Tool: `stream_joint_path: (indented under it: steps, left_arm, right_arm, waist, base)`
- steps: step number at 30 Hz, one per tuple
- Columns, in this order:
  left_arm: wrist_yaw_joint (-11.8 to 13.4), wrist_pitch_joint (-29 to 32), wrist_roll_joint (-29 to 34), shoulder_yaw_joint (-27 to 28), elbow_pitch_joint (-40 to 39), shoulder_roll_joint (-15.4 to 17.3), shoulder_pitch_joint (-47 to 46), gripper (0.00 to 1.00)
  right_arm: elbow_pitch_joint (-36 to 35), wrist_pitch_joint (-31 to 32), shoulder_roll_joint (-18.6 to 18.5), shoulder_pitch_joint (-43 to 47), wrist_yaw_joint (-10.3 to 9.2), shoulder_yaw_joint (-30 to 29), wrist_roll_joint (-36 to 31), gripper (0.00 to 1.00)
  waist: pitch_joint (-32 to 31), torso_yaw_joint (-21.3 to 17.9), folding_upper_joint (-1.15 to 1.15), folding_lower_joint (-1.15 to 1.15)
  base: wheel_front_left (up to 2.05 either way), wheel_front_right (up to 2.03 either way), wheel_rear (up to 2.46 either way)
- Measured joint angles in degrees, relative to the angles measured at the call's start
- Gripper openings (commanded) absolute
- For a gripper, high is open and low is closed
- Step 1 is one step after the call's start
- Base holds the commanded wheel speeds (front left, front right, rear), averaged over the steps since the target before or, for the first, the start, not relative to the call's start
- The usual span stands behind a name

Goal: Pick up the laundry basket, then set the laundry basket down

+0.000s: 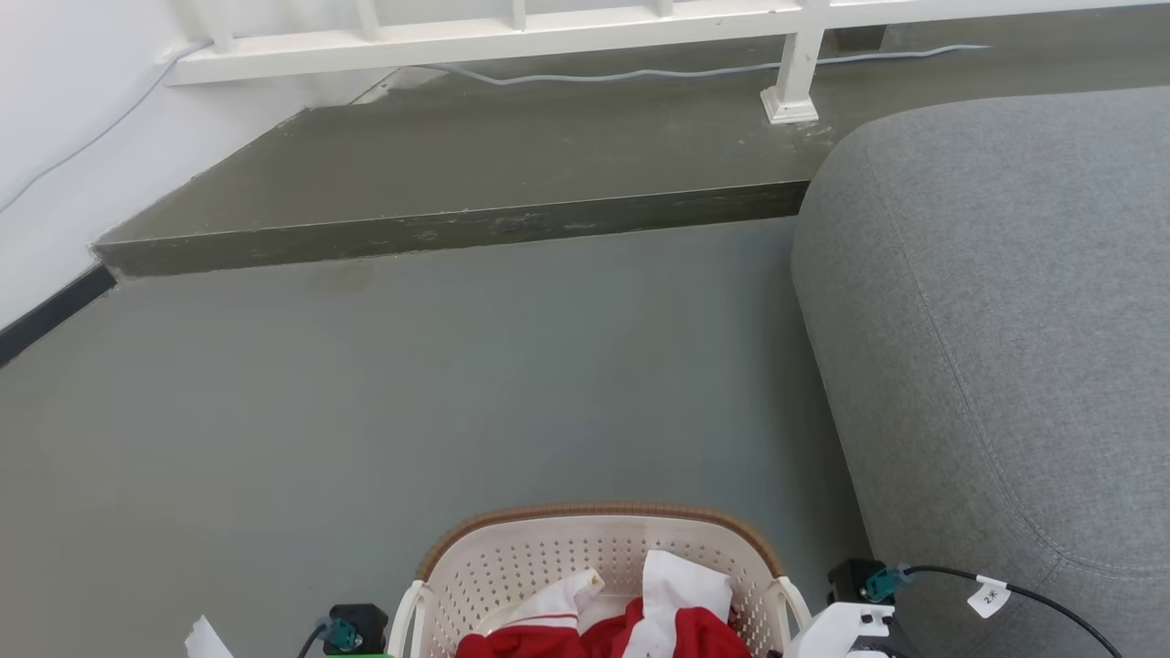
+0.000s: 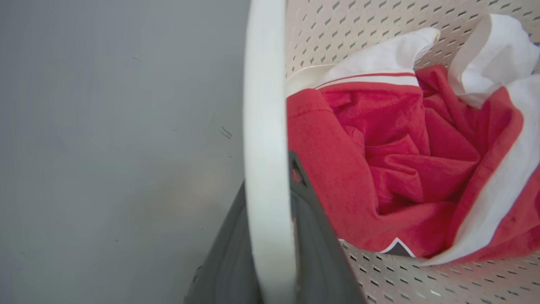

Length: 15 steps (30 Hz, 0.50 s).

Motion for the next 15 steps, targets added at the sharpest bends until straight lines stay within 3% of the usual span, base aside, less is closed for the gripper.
stream_joint_path:
  steps: [15]
  left_arm:
    - [1.2,0.1,-1.4,-1.0,-0.8,0.2,0.1,0.0]
  right_arm:
    - [-0.4,-0.1,-0.2,-0.1,-0.58,1.3,1.6,0.0]
  waist:
    - [0.8,0.0,0.0,0.0]
  base:
    - [0.0,0.0,0.0]
